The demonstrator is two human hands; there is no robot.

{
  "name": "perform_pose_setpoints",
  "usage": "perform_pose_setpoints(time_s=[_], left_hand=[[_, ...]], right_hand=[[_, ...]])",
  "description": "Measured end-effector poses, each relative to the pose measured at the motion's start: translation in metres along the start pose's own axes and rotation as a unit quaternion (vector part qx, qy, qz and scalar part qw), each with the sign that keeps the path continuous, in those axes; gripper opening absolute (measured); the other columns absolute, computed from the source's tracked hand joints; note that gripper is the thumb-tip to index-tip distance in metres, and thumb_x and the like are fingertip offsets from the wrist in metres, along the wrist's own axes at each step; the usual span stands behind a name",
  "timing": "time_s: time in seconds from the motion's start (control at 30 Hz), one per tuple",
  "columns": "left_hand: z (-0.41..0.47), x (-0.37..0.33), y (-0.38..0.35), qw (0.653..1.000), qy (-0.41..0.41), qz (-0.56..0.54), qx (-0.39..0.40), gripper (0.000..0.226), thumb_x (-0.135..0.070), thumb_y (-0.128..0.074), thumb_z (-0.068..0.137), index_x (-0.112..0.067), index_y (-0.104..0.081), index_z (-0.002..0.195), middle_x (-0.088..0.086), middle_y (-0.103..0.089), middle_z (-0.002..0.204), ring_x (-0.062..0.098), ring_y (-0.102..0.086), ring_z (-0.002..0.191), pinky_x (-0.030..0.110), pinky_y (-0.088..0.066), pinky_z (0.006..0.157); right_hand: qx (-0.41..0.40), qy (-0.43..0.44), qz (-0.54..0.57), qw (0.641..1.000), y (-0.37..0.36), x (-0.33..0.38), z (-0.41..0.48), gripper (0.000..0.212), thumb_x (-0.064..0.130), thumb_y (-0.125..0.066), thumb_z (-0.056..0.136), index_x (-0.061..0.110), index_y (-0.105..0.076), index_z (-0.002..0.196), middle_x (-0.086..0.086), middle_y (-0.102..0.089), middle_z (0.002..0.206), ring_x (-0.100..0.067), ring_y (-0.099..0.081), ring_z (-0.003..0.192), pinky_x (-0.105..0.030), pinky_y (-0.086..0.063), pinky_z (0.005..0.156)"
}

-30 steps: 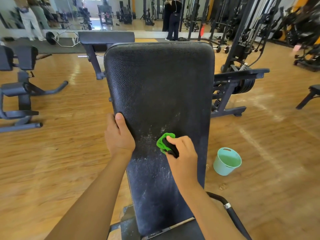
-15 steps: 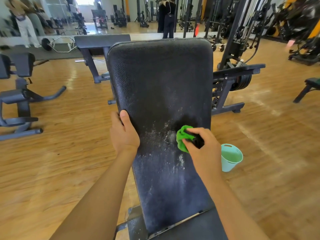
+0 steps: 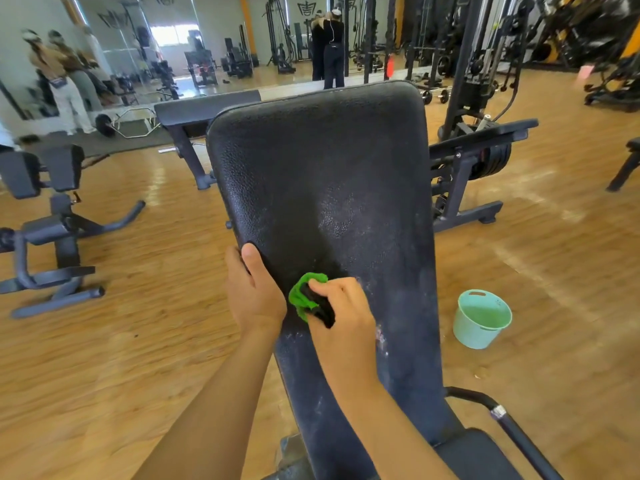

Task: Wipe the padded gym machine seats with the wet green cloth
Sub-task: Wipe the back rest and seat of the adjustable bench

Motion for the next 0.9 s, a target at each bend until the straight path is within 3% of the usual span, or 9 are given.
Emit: perform_pose_setpoints(time_s=[0.1, 0.27, 0.37, 0.4, 0.5, 0.7, 0.8, 0.9], left_hand=[[-0.001, 0.001, 0.0, 1.0, -0.004, 0.002, 0.004, 0.066, -0.059, -0.015, 0.085, -0.003, -0.049, 0.093, -0.013, -0.044, 0.074, 0.008, -0.033, 0.067, 0.028, -0.023, 0.065], [0.002, 0.005, -0.001, 1.0, 0.006, -0.005, 0.008, 0.057, -0.056, -0.016, 0.087, -0.008, -0.048, 0.09, -0.005, -0.049, 0.078, 0.008, -0.036, 0.073, 0.025, -0.026, 0.068], [0.003, 0.008, -0.002, 1.0, 0.013, 0.001, 0.001, 0.059, -0.058, -0.016, 0.085, -0.009, -0.047, 0.087, 0.0, -0.048, 0.084, 0.007, -0.036, 0.074, 0.027, -0.027, 0.07], [0.004, 0.009, -0.002, 1.0, 0.012, 0.003, 0.003, 0.059, -0.059, -0.015, 0.084, -0.008, -0.046, 0.087, -0.002, -0.046, 0.081, 0.006, -0.034, 0.072, 0.026, -0.026, 0.069], [0.003, 0.009, -0.002, 1.0, 0.006, 0.001, 0.002, 0.059, -0.058, -0.015, 0.085, -0.008, -0.045, 0.086, -0.01, -0.042, 0.076, 0.005, -0.033, 0.07, 0.025, -0.025, 0.068], [0.001, -0.001, 0.001, 1.0, 0.014, -0.014, 0.022, 0.048, -0.051, -0.022, 0.09, -0.008, -0.044, 0.087, -0.01, -0.044, 0.076, 0.007, -0.034, 0.065, 0.029, -0.026, 0.068], [0.005, 0.0, 0.008, 0.994, 0.044, -0.049, 0.091, 0.054, -0.058, -0.025, 0.085, -0.013, -0.052, 0.094, -0.007, -0.057, 0.089, -0.003, -0.05, 0.077, 0.031, -0.038, 0.079], [0.015, -0.001, 0.03, 0.987, 0.0, 0.031, 0.156, 0.05, -0.061, -0.033, 0.085, -0.018, -0.056, 0.096, -0.013, -0.061, 0.088, 0.003, -0.054, 0.08, 0.032, -0.044, 0.077]], right_hand=[[-0.004, 0.014, -0.001, 1.0, 0.01, -0.005, 0.011, 0.031, 0.003, -0.067, 0.071, 0.013, -0.07, 0.1, 0.003, -0.06, 0.097, -0.016, -0.059, 0.091, -0.024, -0.049, 0.08], [-0.101, -0.063, -0.025, 0.993, 0.056, -0.027, 0.067, 0.03, 0.0, -0.071, 0.079, 0.013, -0.069, 0.106, 0.003, -0.058, 0.104, -0.007, -0.054, 0.097, -0.02, -0.045, 0.088], [-0.146, -0.09, -0.032, 0.985, 0.069, -0.034, 0.086, 0.029, 0.0, -0.071, 0.08, 0.012, -0.069, 0.107, 0.002, -0.059, 0.103, -0.008, -0.054, 0.096, -0.009, -0.039, 0.089], [-0.15, -0.093, -0.028, 0.984, 0.066, -0.031, 0.085, 0.029, 0.001, -0.071, 0.079, 0.013, -0.07, 0.106, 0.001, -0.061, 0.103, -0.011, -0.056, 0.097, -0.014, -0.042, 0.09], [-0.129, -0.079, 0.001, 0.989, 0.039, -0.011, 0.064, 0.031, 0.001, -0.072, 0.074, 0.013, -0.07, 0.102, 0.001, -0.062, 0.101, -0.016, -0.06, 0.098, -0.035, -0.049, 0.088], [-0.032, 0.003, 0.036, 0.999, 0.001, 0.016, 0.028, 0.039, -0.001, -0.072, 0.065, 0.014, -0.069, 0.1, 0.005, -0.058, 0.098, -0.015, -0.057, 0.092, -0.025, -0.048, 0.08], [-0.015, 0.006, 0.029, 0.999, 0.015, 0.006, 0.037, 0.036, -0.002, -0.071, 0.07, 0.014, -0.069, 0.102, 0.004, -0.059, 0.099, -0.013, -0.056, 0.094, -0.021, -0.048, 0.08], [-0.025, -0.031, 0.018, 0.999, 0.033, -0.007, 0.049, 0.034, -0.002, -0.074, 0.077, 0.015, -0.069, 0.106, 0.01, -0.055, 0.103, -0.006, -0.053, 0.098, -0.012, -0.046, 0.084]])
Point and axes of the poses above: each hand's wrist, its own z-axis towards the middle knuckle, its own y-axis out of the back of the hand, x = y × z, the point moved 2 cm from there along z, towards the middle knuckle
